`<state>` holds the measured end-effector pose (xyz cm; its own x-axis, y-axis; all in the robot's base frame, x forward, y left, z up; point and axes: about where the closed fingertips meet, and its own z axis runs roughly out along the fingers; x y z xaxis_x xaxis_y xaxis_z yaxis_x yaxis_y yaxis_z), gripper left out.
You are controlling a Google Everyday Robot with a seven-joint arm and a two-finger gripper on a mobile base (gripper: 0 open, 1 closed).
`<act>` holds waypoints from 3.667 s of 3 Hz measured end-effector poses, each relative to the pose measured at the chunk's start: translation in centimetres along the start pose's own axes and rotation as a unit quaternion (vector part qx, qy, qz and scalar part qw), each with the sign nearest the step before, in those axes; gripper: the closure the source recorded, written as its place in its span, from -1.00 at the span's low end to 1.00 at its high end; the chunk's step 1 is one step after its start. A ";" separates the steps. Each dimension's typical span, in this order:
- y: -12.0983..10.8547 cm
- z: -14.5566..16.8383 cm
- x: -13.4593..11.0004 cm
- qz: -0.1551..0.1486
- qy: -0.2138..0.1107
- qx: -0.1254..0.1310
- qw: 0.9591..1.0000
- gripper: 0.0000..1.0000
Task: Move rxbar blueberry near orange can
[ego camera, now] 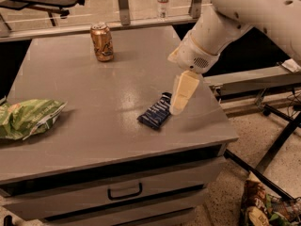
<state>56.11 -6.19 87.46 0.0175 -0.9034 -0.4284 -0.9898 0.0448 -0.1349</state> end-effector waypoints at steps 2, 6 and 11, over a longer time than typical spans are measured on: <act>1.0 1.2 -0.4 -0.033 0.013 0.006 0.999 -1.00; 2.8 4.6 -0.5 -0.061 0.028 -0.001 0.998 -0.03; 0.3 2.3 -2.0 -0.087 -0.002 0.030 0.996 1.00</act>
Offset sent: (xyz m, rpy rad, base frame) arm -0.0074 0.0079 -0.0080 -0.0307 -0.0351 0.0441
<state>56.06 -3.40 86.21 0.1886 -0.8983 -0.3968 -0.9615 -0.0867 -0.2608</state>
